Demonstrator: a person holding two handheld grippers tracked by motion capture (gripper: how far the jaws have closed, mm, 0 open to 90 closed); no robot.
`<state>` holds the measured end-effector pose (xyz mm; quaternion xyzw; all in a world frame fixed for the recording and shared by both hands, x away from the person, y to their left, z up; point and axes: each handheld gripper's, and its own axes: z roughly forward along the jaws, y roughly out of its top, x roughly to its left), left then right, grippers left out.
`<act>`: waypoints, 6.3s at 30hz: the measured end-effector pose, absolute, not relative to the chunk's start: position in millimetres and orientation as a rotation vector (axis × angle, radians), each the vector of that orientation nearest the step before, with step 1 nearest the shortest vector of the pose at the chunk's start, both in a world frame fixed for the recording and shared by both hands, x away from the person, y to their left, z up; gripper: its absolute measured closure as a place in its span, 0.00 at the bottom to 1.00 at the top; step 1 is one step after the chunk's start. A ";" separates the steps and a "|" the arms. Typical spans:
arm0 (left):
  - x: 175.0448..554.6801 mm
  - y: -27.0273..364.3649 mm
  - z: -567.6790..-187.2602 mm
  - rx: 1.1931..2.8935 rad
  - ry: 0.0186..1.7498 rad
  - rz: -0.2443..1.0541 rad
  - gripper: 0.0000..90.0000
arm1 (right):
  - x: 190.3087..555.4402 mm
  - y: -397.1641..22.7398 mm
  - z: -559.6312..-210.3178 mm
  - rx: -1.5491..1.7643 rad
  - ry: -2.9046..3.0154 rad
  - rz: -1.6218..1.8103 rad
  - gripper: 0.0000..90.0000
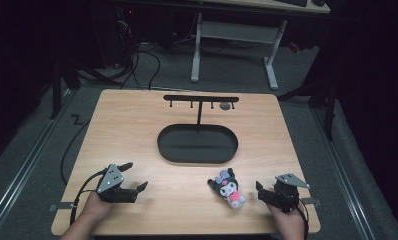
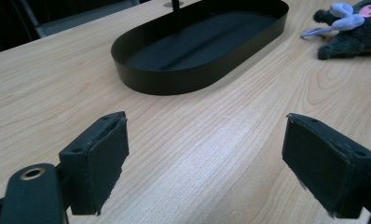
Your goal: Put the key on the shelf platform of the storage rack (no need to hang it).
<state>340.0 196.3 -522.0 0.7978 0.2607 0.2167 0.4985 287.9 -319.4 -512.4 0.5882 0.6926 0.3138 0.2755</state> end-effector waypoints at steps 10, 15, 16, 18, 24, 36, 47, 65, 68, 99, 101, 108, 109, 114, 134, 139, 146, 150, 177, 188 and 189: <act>336.8 199.2 -522.1 1.919 0.624 0.531 0.17 | 296.0 -309.8 -509.7 1.572 1.915 0.789 0.20; 334.9 200.6 -522.0 1.911 0.616 0.534 0.17 | 294.2 -300.5 -505.8 1.556 1.940 0.763 0.20; 334.5 200.9 -522.0 1.908 0.617 0.537 0.17 | 293.7 -298.2 -505.0 1.557 1.948 0.751 0.20; 333.8 201.3 -522.1 1.901 0.617 0.540 0.17 | 292.3 -295.5 -503.3 1.553 1.955 0.735 0.20; 333.8 201.7 -522.1 1.901 0.613 0.539 0.17 | 300.8 -298.2 -498.3 1.579 1.975 0.717 0.20; 333.7 202.8 -521.9 1.896 0.608 0.532 0.17 | 317.4 -304.5 -492.6 1.622 2.075 0.585 0.20; 335.2 200.4 -522.1 1.905 0.611 0.529 0.17 | 318.5 -301.4 -494.7 1.622 2.150 0.525 0.20; 335.1 200.0 -521.9 1.912 0.604 0.527 0.17 | 321.0 -298.6 -487.3 1.603 2.275 0.376 0.26; 335.0 200.0 -521.9 1.912 0.604 0.527 0.17 | 321.8 -298.9 -485.9 1.595 2.303 0.343 0.26; 334.7 200.3 -521.8 1.911 0.605 0.526 0.17 | 323.8 -288.0 -467.1 1.642 2.478 0.221 0.27; 334.7 200.2 -521.9 1.911 0.605 0.527 0.17 | 323.5 -286.4 -463.6 1.634 2.487 0.216 0.27; 334.7 200.3 -521.9 1.912 0.604 0.527 0.17 | 322.6 -278.3 -449.7 1.616 2.500 0.216 0.26; 334.6 200.2 -521.8 1.911 0.604 0.527 0.17 | 322.6 -277.1 -447.0 1.609 2.502 0.208 0.26; 334.5 200.2 -521.8 1.913 0.601 0.529 0.17 | 323.1 -266.9 -437.7 1.587 2.517 0.200 0.25; 334.5 200.3 -521.8 1.909 0.604 0.527 0.17 | 325.7 -223.4 -434.6 1.514 2.581 0.281 0.20; 334.5 200.4 -521.8 1.909 0.603 0.526 0.17 | 323.4 -214.7 -436.6 1.493 2.602 0.291 0.19; 334.6 200.4 -521.9 1.907 0.604 0.525 0.17 | 318.8 -207.7 -449.1 1.489 2.630 0.286 0.18; 334.7 200.4 -521.8 1.909 0.602 0.527 0.17 | 316.5 -205.0 -458.3 1.489 2.632 0.270 0.18; 334.9 200.5 -521.8 1.906 0.603 0.525 0.17 | 309.6 -206.1 -483.3 1.491 2.591 0.272 0.41; 334.7 200.3 -521.7 1.911 0.600 0.526 0.17 | 308.1 -205.1 -479.5 1.488 2.571 0.286 0.52; 334.7 200.4 -521.7 1.910 0.601 0.526 0.17 | 308.4 -204.9 -478.1 1.481 2.572 0.288 0.52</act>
